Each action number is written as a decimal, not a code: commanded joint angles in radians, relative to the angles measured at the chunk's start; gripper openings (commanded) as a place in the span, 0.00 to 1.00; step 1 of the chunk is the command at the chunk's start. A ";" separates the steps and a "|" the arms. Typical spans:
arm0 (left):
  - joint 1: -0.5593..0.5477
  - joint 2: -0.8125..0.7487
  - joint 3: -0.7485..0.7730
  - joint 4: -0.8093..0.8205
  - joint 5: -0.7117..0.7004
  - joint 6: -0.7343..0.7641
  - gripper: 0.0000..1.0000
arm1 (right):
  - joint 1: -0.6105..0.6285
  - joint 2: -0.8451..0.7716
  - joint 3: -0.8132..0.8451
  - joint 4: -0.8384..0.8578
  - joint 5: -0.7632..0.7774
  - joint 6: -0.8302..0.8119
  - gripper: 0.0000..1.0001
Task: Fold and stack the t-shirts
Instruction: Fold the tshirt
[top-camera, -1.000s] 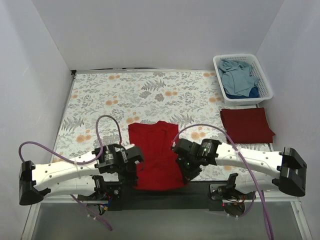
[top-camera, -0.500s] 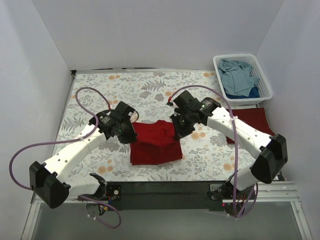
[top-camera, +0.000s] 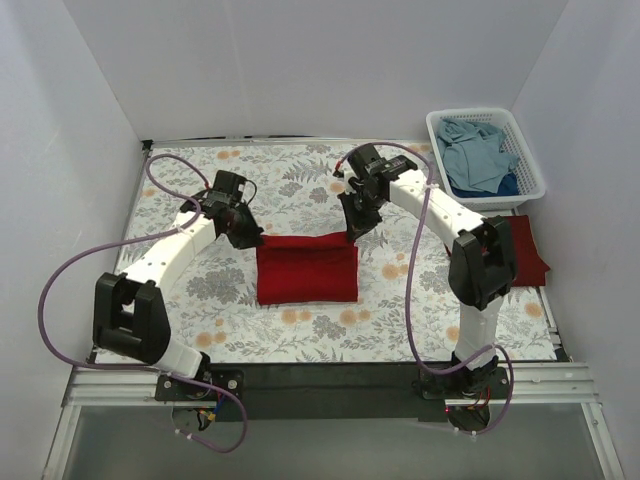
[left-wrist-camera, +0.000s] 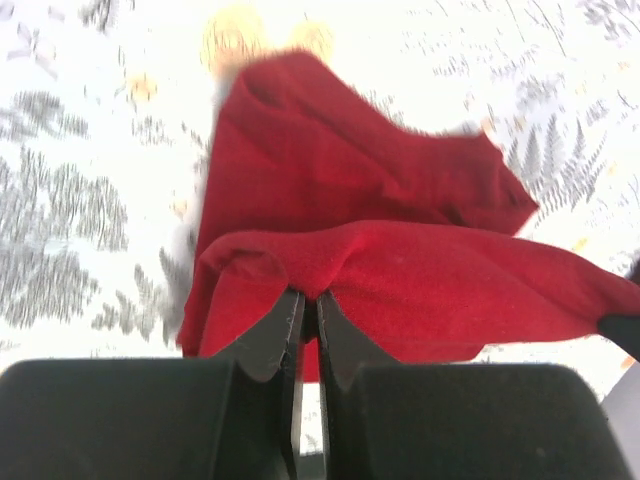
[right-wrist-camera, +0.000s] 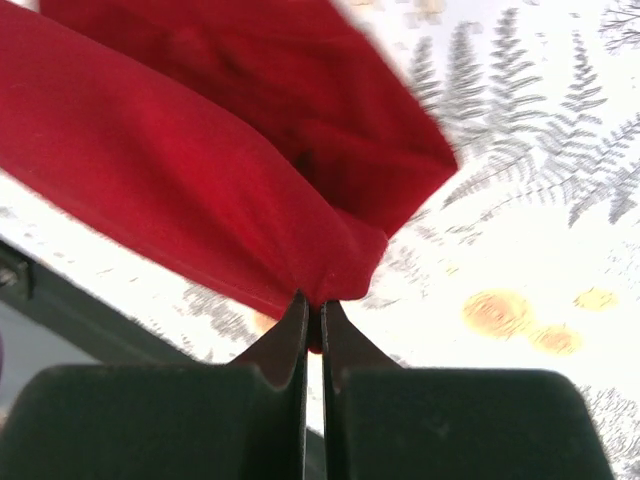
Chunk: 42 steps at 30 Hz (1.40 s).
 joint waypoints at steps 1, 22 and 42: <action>0.023 0.061 -0.019 0.154 0.037 0.059 0.00 | -0.042 0.064 0.039 0.014 0.003 -0.051 0.01; 0.023 0.152 0.052 0.251 -0.016 0.125 0.57 | -0.091 0.000 -0.121 0.159 0.218 0.057 0.33; -0.032 0.217 -0.113 0.677 0.158 0.047 0.26 | -0.171 -0.054 -0.604 1.182 -0.573 0.238 0.41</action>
